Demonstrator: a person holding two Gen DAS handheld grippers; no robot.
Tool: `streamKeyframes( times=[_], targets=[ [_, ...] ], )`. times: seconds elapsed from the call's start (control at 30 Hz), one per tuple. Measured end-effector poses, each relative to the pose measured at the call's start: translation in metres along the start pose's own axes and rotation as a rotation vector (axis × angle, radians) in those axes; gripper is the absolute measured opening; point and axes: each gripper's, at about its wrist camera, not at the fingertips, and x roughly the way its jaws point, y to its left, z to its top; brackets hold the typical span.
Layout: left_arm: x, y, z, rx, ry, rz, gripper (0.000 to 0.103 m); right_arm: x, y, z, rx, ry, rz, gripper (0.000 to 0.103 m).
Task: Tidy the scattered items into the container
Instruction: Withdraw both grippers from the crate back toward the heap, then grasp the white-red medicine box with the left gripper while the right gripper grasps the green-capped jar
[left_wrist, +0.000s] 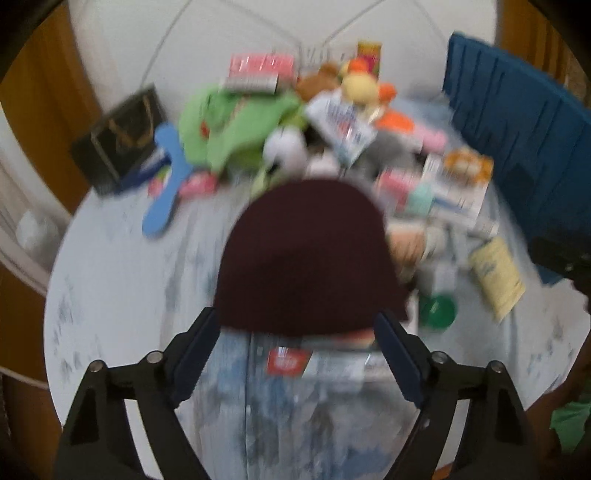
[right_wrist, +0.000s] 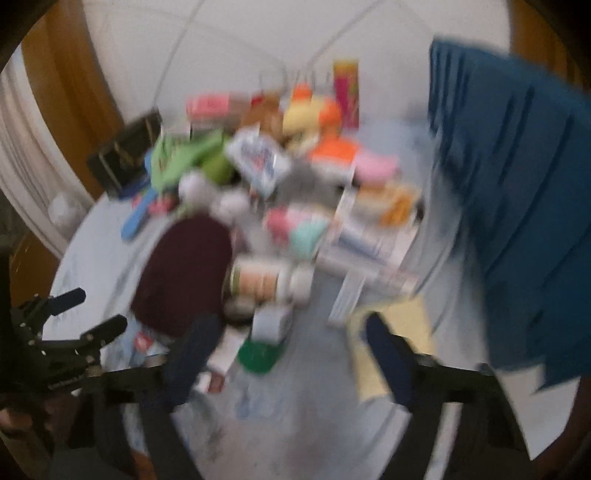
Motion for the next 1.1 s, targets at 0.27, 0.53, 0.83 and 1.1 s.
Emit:
streamKeyframes(
  times=[0.27, 0.53, 0.83, 1.1],
  targets=[
    [0.028, -0.009, -0.037, -0.121, 0.099, 0.0, 0.085, 0.051, 0.004, -0.037, -0.024, 0.139, 0.033, 0.057],
    [0.042, -0.026, -0.035, -0.224, 0.117, 0.038, 0.085, 0.07, 0.001, -0.042, -0.057, 0.175, 0.093, 0.057],
    [0.063, -0.019, -0.031, -0.254, 0.11, 0.024, 0.086, 0.092, 0.014, -0.036, -0.062, 0.191, 0.152, 0.071],
    [0.067, -0.023, -0.024, -0.202, 0.071, 0.015, 0.075, 0.114, 0.011, -0.04, -0.046, 0.233, 0.09, 0.041]
  ],
)
